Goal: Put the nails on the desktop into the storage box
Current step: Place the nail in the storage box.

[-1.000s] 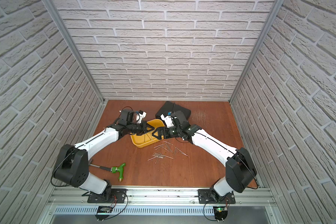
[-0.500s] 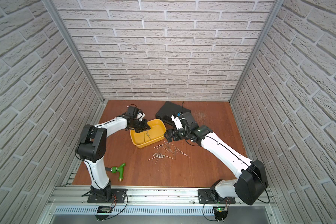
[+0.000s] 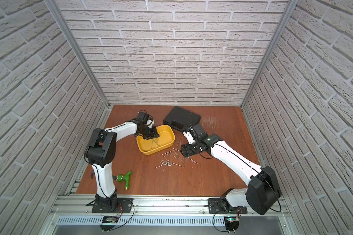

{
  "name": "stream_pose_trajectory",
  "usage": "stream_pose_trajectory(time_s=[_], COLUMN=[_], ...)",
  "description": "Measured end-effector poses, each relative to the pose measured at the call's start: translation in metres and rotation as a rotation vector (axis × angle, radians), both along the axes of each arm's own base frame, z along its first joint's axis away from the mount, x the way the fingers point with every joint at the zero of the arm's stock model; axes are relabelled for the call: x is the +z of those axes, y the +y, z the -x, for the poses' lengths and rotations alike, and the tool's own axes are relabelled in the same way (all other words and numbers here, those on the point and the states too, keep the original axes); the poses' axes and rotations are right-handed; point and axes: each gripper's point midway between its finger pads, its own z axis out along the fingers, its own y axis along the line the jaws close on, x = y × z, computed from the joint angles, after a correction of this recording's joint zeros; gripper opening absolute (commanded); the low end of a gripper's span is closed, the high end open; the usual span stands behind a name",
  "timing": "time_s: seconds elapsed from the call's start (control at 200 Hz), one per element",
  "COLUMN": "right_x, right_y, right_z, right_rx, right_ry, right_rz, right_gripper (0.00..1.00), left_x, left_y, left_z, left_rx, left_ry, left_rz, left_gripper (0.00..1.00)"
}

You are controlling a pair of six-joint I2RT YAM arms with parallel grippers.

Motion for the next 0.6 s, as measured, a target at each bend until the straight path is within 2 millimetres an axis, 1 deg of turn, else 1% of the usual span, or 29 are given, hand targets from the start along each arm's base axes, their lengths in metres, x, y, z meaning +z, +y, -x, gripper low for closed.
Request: stream_pose_trajectory(time_s=[0.1, 0.225, 0.33, 0.39, 0.51, 0.6], right_x=[-0.021, -0.043, -0.052, -0.054, -0.06, -0.066], right_y=[-0.009, -0.015, -0.017, -0.017, -0.017, -0.018], right_z=[0.003, 0.011, 0.016, 0.018, 0.021, 0.025], right_rx=[0.009, 0.01, -0.005, -0.015, -0.029, -0.037], right_ry=[0.044, 0.106, 0.137, 0.145, 0.164, 0.185], right_rz=[0.077, 0.124, 0.129, 0.124, 0.127, 0.138], right_gripper=[0.71, 0.65, 0.61, 0.57, 0.51, 0.5], left_x=[0.0, 0.01, 0.028, 0.041, 0.07, 0.085], left_y=[0.001, 0.001, -0.002, -0.004, -0.013, -0.02], left_z=[0.003, 0.006, 0.01, 0.016, 0.035, 0.053], left_rx=[-0.003, -0.007, -0.018, -0.033, -0.089, -0.13], left_ry=[0.008, -0.002, -0.036, -0.063, -0.128, -0.166], left_rz=[-0.007, -0.008, -0.006, -0.01, -0.029, -0.041], left_gripper=[0.27, 0.29, 0.31, 0.32, 0.34, 0.35])
